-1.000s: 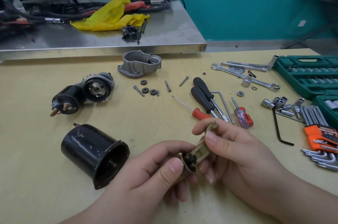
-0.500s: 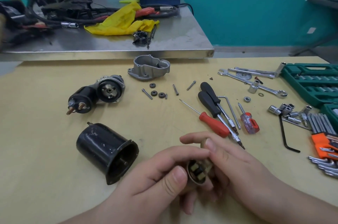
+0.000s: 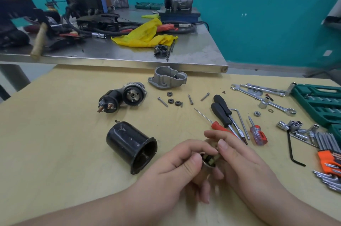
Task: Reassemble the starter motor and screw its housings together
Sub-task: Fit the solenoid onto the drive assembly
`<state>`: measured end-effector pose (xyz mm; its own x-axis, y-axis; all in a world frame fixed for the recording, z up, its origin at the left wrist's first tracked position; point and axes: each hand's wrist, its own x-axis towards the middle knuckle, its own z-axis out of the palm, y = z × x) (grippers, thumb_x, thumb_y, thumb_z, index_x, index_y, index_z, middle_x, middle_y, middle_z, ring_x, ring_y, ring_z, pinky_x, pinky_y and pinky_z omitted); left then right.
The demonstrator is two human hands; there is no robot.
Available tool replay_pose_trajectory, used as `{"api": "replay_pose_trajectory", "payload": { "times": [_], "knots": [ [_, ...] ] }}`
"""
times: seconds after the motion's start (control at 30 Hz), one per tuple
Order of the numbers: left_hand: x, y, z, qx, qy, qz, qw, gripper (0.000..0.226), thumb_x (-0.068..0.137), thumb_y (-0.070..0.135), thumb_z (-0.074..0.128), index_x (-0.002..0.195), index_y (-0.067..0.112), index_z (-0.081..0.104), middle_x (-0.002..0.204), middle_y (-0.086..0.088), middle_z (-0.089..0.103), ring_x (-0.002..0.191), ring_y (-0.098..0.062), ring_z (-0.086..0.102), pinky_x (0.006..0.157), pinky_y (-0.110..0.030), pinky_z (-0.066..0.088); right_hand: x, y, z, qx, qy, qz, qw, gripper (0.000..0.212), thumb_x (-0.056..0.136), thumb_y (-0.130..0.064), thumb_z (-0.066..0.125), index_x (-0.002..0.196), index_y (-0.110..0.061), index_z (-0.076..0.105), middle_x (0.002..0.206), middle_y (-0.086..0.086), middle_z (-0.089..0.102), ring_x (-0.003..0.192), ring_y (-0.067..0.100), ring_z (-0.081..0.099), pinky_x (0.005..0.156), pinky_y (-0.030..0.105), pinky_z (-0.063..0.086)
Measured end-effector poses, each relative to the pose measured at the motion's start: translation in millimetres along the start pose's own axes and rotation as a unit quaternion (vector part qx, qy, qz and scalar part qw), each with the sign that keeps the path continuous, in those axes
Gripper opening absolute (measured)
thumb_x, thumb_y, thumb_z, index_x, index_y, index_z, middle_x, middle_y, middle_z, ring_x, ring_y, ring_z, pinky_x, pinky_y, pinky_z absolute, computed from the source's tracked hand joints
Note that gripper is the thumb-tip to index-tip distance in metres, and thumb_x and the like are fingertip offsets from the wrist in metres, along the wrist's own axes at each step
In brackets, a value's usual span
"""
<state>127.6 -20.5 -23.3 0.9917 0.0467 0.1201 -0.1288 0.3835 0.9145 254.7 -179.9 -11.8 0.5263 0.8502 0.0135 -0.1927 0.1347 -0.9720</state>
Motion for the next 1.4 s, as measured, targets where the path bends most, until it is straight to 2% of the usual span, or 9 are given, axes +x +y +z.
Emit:
{"api": "replay_pose_trajectory", "payload": {
  "times": [0.13, 0.27, 0.53, 0.67, 0.83, 0.97, 1.13, 1.23, 1.4],
  "knots": [
    [1.7, 1.0, 3.9, -0.039, 0.039, -0.004, 0.998, 0.024, 0.099, 0.037, 0.059, 0.115, 0.024, 0.07, 0.093, -0.016, 0.071, 0.06, -0.027, 0.066, 0.062, -0.033, 0.052, -0.4, 3.8, -5.3, -0.233, 0.011, -0.1, 0.967, 0.03, 0.101, -0.038, 0.056, 0.125, -0.028, 0.071, 0.089, -0.007, 0.069, 0.081, 0.015, 0.067, 0.078, 0.027, 0.053],
    [2.1, 0.4, -0.5, -0.037, 0.076, -0.012, 0.996, 0.021, 0.1, 0.04, 0.06, 0.104, 0.023, 0.07, 0.078, -0.025, 0.07, 0.047, -0.026, 0.063, 0.049, -0.028, 0.048, -3.3, 3.7, 2.6, -0.31, -0.067, -0.07, 0.946, 0.028, 0.111, -0.037, 0.047, 0.097, -0.021, 0.065, 0.085, 0.001, 0.076, 0.09, 0.032, 0.073, 0.087, 0.053, 0.052],
    [2.4, -3.4, -2.7, 0.003, 0.089, -0.017, 0.996, 0.029, 0.092, 0.045, 0.073, 0.102, 0.017, 0.068, 0.066, -0.022, 0.063, 0.043, -0.026, 0.062, 0.043, -0.027, 0.047, -4.8, 3.2, -0.5, -0.221, -0.101, -0.028, 0.97, 0.052, 0.099, -0.049, 0.067, 0.137, -0.015, 0.062, 0.101, 0.007, 0.077, 0.099, 0.028, 0.075, 0.094, 0.047, 0.057],
    [4.9, -5.4, 3.1, 0.03, 0.126, -0.025, 0.991, 0.035, 0.088, 0.046, 0.08, 0.103, 0.017, 0.069, 0.067, -0.021, 0.062, 0.047, -0.026, 0.061, 0.047, -0.032, 0.052, -6.7, 1.0, -2.1, -0.289, -0.039, -0.03, 0.956, 0.05, 0.076, -0.05, 0.092, 0.116, -0.029, 0.072, 0.093, 0.009, 0.077, 0.093, 0.032, 0.075, 0.089, 0.058, 0.058],
    [2.7, -0.1, 14.4, 0.108, 0.163, -0.018, 0.981, 0.029, 0.087, 0.053, 0.078, 0.1, 0.028, 0.072, 0.064, -0.02, 0.064, 0.048, -0.03, 0.062, 0.049, -0.035, 0.05, -7.2, -0.3, -1.6, -0.411, 0.028, -0.054, 0.91, 0.048, 0.07, -0.067, 0.08, 0.102, -0.032, 0.072, 0.087, -0.001, 0.072, 0.082, 0.016, 0.068, 0.076, 0.046, 0.057],
    [-4.3, 24.2, 11.7, 0.362, 0.187, 0.042, 0.912, 0.025, 0.098, 0.066, 0.064, 0.118, 0.054, 0.058, 0.07, -0.005, 0.072, 0.056, -0.018, 0.066, 0.056, -0.036, 0.054, -4.1, -2.1, -0.9, -0.4, 0.044, -0.044, 0.914, 0.049, 0.07, -0.07, 0.077, 0.109, -0.041, 0.07, 0.091, -0.005, 0.072, 0.085, 0.011, 0.068, 0.078, 0.04, 0.057],
    [11.4, 89.1, -39.0, 0.552, 0.298, 0.198, 0.753, 0.023, 0.094, 0.062, 0.057, 0.111, 0.048, 0.063, 0.084, 0.013, 0.071, 0.069, -0.007, 0.067, 0.06, -0.025, 0.051, 1.2, -2.7, -5.7, -0.289, 0.065, -0.017, 0.955, 0.039, 0.073, -0.061, 0.081, 0.101, -0.033, 0.075, 0.081, -0.007, 0.066, 0.078, 0.007, 0.061, 0.072, 0.028, 0.052],
    [26.7, 125.0, -106.7, 0.614, 0.382, 0.188, 0.665, 0.022, 0.096, 0.053, 0.056, 0.11, 0.039, 0.066, 0.092, 0.017, 0.069, 0.087, -0.006, 0.062, 0.079, -0.039, 0.054, 2.6, -2.6, -8.0, -0.277, 0.076, -0.027, 0.958, 0.042, 0.071, -0.057, 0.085, 0.102, -0.03, 0.076, 0.08, -0.015, 0.066, 0.078, 0.002, 0.062, 0.072, 0.016, 0.049],
    [26.2, 115.3, -196.8, 0.553, 0.434, -0.004, 0.711, 0.044, 0.098, 0.06, 0.064, 0.135, 0.037, 0.066, 0.131, 0.001, 0.062, 0.116, -0.02, 0.056, 0.098, -0.049, 0.048, 2.7, 1.1, -10.1, -0.302, 0.099, -0.046, 0.947, 0.056, 0.06, -0.056, 0.091, 0.111, -0.04, 0.076, 0.118, -0.013, 0.072, 0.108, -0.011, 0.062, 0.091, 0.019, 0.054]
  ]
}}
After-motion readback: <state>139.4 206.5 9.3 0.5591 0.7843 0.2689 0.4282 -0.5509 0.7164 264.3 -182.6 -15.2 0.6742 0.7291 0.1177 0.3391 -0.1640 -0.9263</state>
